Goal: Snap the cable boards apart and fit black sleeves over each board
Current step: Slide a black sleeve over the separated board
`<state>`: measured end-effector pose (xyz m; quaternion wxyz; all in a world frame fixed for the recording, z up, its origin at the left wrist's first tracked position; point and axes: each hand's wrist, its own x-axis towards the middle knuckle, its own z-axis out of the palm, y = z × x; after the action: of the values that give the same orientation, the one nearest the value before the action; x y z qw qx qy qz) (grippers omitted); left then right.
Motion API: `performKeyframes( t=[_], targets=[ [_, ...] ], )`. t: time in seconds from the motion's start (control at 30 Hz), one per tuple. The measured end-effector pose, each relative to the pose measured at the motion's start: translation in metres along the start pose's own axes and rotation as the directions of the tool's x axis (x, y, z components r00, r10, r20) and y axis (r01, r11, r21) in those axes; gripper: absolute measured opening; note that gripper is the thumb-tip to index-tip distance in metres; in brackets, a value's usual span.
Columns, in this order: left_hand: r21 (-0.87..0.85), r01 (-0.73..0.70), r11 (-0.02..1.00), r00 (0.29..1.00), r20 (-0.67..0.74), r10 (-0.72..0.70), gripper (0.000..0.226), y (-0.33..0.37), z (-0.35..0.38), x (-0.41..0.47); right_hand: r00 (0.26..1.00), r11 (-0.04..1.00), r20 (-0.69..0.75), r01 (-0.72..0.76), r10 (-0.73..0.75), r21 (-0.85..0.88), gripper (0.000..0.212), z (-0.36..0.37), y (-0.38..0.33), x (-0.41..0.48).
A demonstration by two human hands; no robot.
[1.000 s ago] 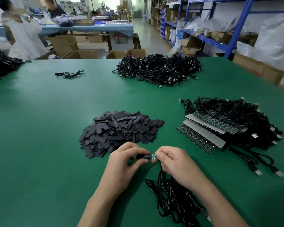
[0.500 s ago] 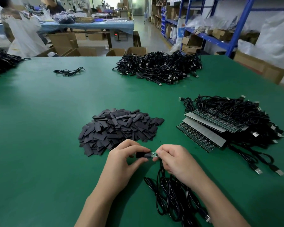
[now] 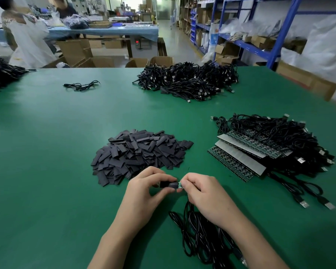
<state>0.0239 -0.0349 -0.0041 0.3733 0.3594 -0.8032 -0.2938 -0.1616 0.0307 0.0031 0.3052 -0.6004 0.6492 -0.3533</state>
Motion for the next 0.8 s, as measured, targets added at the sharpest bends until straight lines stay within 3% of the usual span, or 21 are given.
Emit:
performKeyframes(
  t=[0.23,0.37,0.5,0.6,0.8],
  targets=[
    [0.024,-0.004,1.0,1.0,-0.013,0.005,0.02,-0.003,0.0,0.001,0.999,0.998,-0.042,-0.032,0.035,0.06,0.013,-0.004,-0.002,0.002],
    [0.021,0.009,1.0,0.999,-0.032,-0.008,0.021,-0.004,-0.001,0.001,0.994,0.992,0.038,-0.101,0.098,0.082,0.009,-0.015,-0.006,0.009],
    [0.009,0.018,1.0,0.999,-0.045,-0.017,0.021,-0.003,-0.001,0.0,0.994,0.994,0.0,-0.108,0.109,0.032,0.006,-0.021,-0.006,0.007],
    [0.006,0.034,0.999,0.998,-0.049,-0.033,0.02,-0.004,-0.001,0.001,0.995,0.997,-0.073,-0.071,0.07,-0.024,0.012,-0.023,-0.002,0.002],
    [0.019,0.036,0.999,0.998,-0.048,-0.035,0.019,-0.004,0.003,0.002,0.996,0.999,-0.083,-0.018,0.02,0.029,0.021,-0.017,0.005,-0.005]
  ],
)
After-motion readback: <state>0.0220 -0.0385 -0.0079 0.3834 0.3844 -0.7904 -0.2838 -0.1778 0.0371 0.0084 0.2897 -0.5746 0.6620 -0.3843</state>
